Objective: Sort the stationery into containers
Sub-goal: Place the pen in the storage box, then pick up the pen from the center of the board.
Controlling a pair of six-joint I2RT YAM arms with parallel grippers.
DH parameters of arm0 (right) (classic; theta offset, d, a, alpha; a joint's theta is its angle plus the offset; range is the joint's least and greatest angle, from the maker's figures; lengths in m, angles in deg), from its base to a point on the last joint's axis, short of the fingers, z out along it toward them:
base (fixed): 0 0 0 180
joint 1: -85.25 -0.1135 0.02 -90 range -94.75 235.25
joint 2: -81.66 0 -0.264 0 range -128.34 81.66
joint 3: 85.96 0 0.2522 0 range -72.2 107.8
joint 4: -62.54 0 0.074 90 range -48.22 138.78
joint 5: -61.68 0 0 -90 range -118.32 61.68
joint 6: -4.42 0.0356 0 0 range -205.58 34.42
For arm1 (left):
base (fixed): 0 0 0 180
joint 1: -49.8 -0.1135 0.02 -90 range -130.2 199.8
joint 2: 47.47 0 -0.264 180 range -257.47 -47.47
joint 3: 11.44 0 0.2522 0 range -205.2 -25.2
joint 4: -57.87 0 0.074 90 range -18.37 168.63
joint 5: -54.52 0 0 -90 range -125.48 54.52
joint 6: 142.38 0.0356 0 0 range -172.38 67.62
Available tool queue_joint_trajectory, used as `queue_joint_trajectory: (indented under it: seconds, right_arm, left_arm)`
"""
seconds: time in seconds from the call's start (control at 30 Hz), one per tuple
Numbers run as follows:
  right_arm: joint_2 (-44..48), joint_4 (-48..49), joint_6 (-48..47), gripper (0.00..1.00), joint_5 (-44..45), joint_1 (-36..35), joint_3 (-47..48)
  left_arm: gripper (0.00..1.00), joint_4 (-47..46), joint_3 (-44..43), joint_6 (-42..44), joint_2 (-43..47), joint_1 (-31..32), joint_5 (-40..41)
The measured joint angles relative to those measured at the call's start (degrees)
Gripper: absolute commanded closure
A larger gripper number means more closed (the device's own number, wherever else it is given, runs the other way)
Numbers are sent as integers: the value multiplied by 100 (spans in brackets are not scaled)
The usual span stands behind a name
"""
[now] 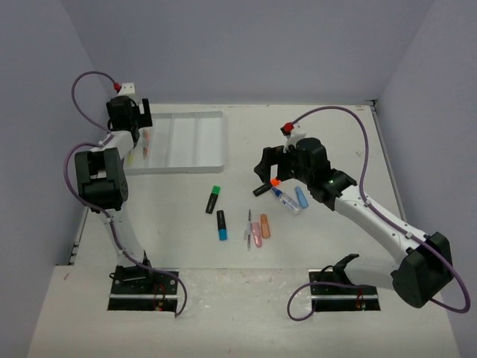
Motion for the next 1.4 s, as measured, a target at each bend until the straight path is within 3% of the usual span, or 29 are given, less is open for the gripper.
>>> queue_joint_trajectory:
  seconds: [0.17, 0.3, 0.37, 0.43, 0.5, 0.6, 0.63, 1.0, 1.2, 1.4]
  right_arm:
    - [-319, 8, 191, 2, 27, 0, 42]
    - [-781, -300, 501, 20, 95, 0, 326]
    - [-1034, -597, 776, 24, 272, -37, 578]
    - [-1180, -787, 1078, 28, 588, -174, 704]
    - [-1207, -1002, 1396, 39, 1002, -502, 683]
    - [-1213, -1211, 1797, 66, 1308, -1121, 555]
    - [-1217, -1269, 1913, 69, 1367, -1303, 504]
    - [-1901, -1709, 2928, 69, 2104, -2607, 453]
    - [-2719, -2329, 3320, 73, 2493, -2893, 774]
    - [-2812, -2558, 3533, 74, 2597, -2959, 809]
  left_arm:
    - [0, 282, 44, -831, 819, 0, -138]
    - [0, 1218, 5, -2045, 2068, 0, -149]
    - [0, 1506, 208, -2693, 2925, 3, -347]
    - [0, 1277, 1001, -3177, 4001, 56, -638]
    - [0, 1166, 2124, -3477, 5287, 308, -781]
    - [0, 1327, 3350, -3624, 6699, 1207, -812]
    - [0, 1380, 3636, -3645, 7017, 1488, -865]
    - [0, 2905, 4036, -2722, 7936, 1834, -968]
    - [0, 3145, 4143, -2323, 7997, 1838, -924]
    - [0, 3303, 4196, -2169, 7875, 1838, -1011]
